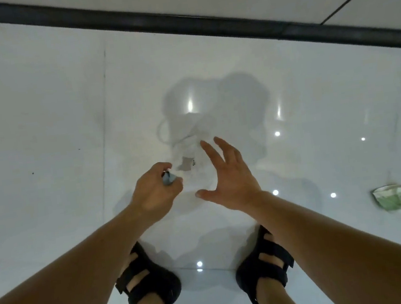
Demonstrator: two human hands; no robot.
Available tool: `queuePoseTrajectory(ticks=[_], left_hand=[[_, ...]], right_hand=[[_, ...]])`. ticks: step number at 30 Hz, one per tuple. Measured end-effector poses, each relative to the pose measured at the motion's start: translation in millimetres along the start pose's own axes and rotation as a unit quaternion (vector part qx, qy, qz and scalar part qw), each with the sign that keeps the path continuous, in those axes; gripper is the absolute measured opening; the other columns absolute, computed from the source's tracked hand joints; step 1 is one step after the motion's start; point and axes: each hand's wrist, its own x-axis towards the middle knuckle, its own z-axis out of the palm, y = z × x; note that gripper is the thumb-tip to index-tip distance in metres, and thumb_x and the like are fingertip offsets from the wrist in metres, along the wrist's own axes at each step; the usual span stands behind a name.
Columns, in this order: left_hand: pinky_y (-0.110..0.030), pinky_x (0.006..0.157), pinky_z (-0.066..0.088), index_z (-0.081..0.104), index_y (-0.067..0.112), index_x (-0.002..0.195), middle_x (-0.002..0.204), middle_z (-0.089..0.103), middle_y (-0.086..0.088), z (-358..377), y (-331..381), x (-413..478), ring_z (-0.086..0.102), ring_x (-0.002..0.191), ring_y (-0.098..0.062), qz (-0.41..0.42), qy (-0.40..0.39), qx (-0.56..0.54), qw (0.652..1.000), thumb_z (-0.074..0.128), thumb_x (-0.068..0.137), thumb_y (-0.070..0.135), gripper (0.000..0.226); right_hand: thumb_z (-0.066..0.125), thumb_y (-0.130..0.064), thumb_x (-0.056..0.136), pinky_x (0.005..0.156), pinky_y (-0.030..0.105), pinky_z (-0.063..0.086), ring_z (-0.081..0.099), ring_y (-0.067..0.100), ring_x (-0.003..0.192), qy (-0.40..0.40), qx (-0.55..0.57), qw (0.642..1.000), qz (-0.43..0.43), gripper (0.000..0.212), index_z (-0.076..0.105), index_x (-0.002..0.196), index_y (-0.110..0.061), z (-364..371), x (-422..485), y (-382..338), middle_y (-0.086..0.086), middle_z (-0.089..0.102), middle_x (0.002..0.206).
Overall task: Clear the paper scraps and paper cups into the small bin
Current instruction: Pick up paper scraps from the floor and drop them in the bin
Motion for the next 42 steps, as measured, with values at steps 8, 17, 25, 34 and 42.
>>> queuePoseTrajectory(ticks=[8,17,25,34,42], left_hand=[[-0.009,0.047,0.039,0.048,0.024,0.130,0.093,0.059,0.007,-32,-106,13,0.058,0.073,-0.008,-0.032,0.087,-0.025,0.995,0.061,0.089,0.033,0.044],[-0.014,0.068,0.040,0.047,0.022,0.134,0.110,0.057,0.002,-61,-106,-30,0.058,0.088,-0.010,-0.017,0.082,-0.072,0.994,0.062,0.090,0.030,0.047],[-0.012,0.069,0.043,0.047,0.020,0.133,0.114,0.057,-0.002,-174,-11,-155,0.057,0.088,-0.012,0.027,0.131,-0.123,0.983,0.062,0.090,0.029,0.046],[-0.022,0.086,0.046,0.044,0.020,0.137,0.122,0.059,-0.004,-312,54,-356,0.058,0.102,-0.018,0.048,0.192,-0.148,0.969,0.060,0.091,0.031,0.050],[-0.025,0.097,0.044,0.043,0.020,0.137,0.132,0.054,-0.004,-429,20,-498,0.056,0.114,-0.021,0.023,0.267,-0.221,0.938,0.061,0.092,0.029,0.049]], right_hand=[[0.068,-0.079,0.059,0.101,0.066,0.032,-0.018,0.038,0.145,-0.046,-0.092,0.988,0.118,0.120,-0.010,0.145,-0.051,93,67,-44,-0.003,-0.027,0.156],[0.058,-0.001,0.083,0.074,0.034,0.049,0.054,0.029,0.098,-0.065,-0.083,0.994,0.029,0.034,0.057,0.115,-0.015,65,9,-73,0.005,0.046,0.123],[0.057,-0.017,0.088,0.074,0.030,0.049,0.062,0.027,0.089,-0.108,-0.152,0.982,-0.034,0.025,0.062,0.112,-0.021,-97,-49,-213,-0.003,0.050,0.115],[0.025,-0.075,0.082,0.064,0.025,0.044,0.061,0.019,0.077,-0.078,-0.273,0.951,-0.121,0.068,0.056,0.108,-0.020,-245,-142,-424,-0.005,0.044,0.094],[0.033,-0.052,0.098,0.065,0.028,0.039,0.064,0.026,0.085,-0.087,-0.350,0.904,-0.228,0.043,0.055,0.107,-0.017,-288,-180,-618,0.004,0.057,0.104]])
